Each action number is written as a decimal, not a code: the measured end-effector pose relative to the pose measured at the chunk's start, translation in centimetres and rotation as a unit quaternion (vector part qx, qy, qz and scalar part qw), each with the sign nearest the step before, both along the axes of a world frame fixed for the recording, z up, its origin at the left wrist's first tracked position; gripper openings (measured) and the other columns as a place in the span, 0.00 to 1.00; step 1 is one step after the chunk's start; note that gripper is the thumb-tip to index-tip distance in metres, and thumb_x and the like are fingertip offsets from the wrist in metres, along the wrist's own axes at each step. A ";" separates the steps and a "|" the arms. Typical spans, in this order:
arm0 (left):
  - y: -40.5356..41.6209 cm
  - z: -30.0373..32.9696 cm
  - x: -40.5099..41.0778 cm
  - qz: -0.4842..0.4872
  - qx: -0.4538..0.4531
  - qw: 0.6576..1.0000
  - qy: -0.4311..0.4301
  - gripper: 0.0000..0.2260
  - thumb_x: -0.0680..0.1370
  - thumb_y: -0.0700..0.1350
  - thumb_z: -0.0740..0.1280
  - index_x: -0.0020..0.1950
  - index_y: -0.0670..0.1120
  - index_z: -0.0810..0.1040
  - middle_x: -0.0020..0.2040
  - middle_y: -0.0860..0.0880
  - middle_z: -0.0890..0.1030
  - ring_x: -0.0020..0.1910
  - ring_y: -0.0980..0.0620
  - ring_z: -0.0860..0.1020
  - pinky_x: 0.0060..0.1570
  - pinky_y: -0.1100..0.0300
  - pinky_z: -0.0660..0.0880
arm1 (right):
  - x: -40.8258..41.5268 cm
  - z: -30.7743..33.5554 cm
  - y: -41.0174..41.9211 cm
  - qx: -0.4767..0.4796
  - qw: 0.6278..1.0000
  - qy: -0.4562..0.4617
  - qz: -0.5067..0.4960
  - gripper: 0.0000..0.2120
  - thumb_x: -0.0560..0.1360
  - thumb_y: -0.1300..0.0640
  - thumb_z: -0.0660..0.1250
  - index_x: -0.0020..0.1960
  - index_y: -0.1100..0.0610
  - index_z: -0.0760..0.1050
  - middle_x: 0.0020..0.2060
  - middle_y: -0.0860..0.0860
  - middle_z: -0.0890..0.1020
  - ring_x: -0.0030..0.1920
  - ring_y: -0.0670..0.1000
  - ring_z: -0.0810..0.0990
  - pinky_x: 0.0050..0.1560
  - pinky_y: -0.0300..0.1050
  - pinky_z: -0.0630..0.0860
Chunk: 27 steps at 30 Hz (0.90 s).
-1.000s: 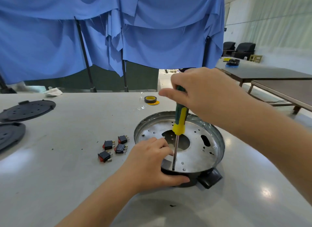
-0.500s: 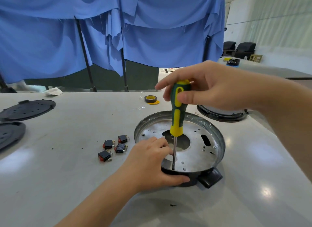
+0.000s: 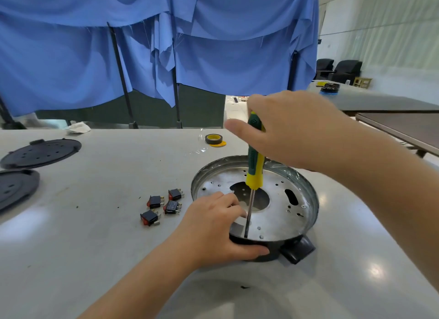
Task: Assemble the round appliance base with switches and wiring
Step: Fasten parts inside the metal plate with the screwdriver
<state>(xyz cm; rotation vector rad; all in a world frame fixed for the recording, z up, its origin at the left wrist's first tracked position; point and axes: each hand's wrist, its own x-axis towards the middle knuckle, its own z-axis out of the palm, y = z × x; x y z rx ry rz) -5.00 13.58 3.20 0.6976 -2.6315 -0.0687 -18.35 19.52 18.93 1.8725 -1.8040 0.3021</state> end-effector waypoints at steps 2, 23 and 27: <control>0.0 0.0 0.0 0.000 -0.003 1.000 -0.004 0.34 0.65 0.78 0.57 0.54 0.54 0.81 0.46 0.59 0.77 0.45 0.58 0.73 0.46 0.60 0.73 | -0.6 0.4 -0.1 0.132 0.971 -0.185 0.080 0.12 0.80 0.45 0.53 0.54 0.49 0.70 0.44 0.46 0.79 0.42 0.45 0.77 0.41 0.41 0.73; -0.1 0.0 0.0 0.002 -0.012 1.000 -0.008 0.34 0.65 0.78 0.56 0.52 0.54 0.81 0.46 0.59 0.77 0.43 0.57 0.73 0.43 0.62 0.70 | -0.4 0.6 0.3 0.188 0.892 -0.360 0.199 0.13 0.79 0.57 0.55 0.55 0.49 0.76 0.49 0.42 0.79 0.51 0.35 0.76 0.51 0.29 0.72; -0.1 0.1 0.0 0.004 -0.006 1.000 -0.011 0.35 0.64 0.78 0.55 0.53 0.54 0.81 0.47 0.59 0.77 0.46 0.57 0.74 0.46 0.60 0.73 | -2.2 0.6 0.3 0.288 0.795 -0.445 0.294 0.14 0.77 0.56 0.58 0.60 0.49 0.75 0.54 0.47 0.82 0.59 0.45 0.79 0.59 0.42 0.76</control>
